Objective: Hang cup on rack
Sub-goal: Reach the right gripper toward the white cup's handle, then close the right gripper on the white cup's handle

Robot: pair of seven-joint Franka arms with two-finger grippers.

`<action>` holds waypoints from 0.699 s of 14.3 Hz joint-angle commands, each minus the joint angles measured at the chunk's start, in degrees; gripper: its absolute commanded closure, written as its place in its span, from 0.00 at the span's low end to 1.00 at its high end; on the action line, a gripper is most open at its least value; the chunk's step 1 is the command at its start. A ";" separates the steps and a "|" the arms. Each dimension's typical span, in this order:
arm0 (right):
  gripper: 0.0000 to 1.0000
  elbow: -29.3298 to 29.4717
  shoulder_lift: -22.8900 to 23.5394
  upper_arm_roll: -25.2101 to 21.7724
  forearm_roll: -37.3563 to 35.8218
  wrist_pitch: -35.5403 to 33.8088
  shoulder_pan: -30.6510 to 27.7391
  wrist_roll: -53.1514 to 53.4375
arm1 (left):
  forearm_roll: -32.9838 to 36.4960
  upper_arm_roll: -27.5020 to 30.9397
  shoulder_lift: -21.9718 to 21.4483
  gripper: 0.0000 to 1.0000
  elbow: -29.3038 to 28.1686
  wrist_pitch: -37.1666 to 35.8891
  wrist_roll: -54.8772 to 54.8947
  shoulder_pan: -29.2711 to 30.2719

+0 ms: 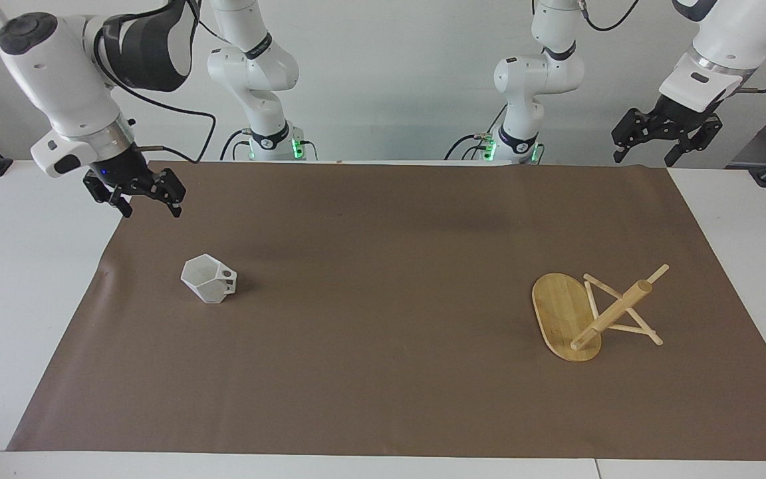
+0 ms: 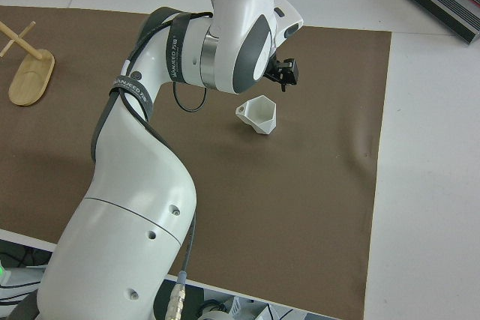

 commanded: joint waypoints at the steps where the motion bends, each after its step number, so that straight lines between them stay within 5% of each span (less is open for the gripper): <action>1: 0.00 -5.51 1.72 0.32 0.98 8.73 -0.77 -1.46 | 0.20 -0.38 -1.14 0.00 -0.85 -0.59 0.13 0.54; 3: 0.00 -8.50 2.34 0.32 0.98 14.46 -0.77 -1.54 | 0.20 -0.38 -1.14 0.00 -0.85 -0.67 0.13 0.54; 10: 0.00 -9.56 4.80 0.32 0.98 17.55 -0.77 -1.72 | 0.20 -0.38 -1.14 0.00 -0.85 -0.67 0.13 0.54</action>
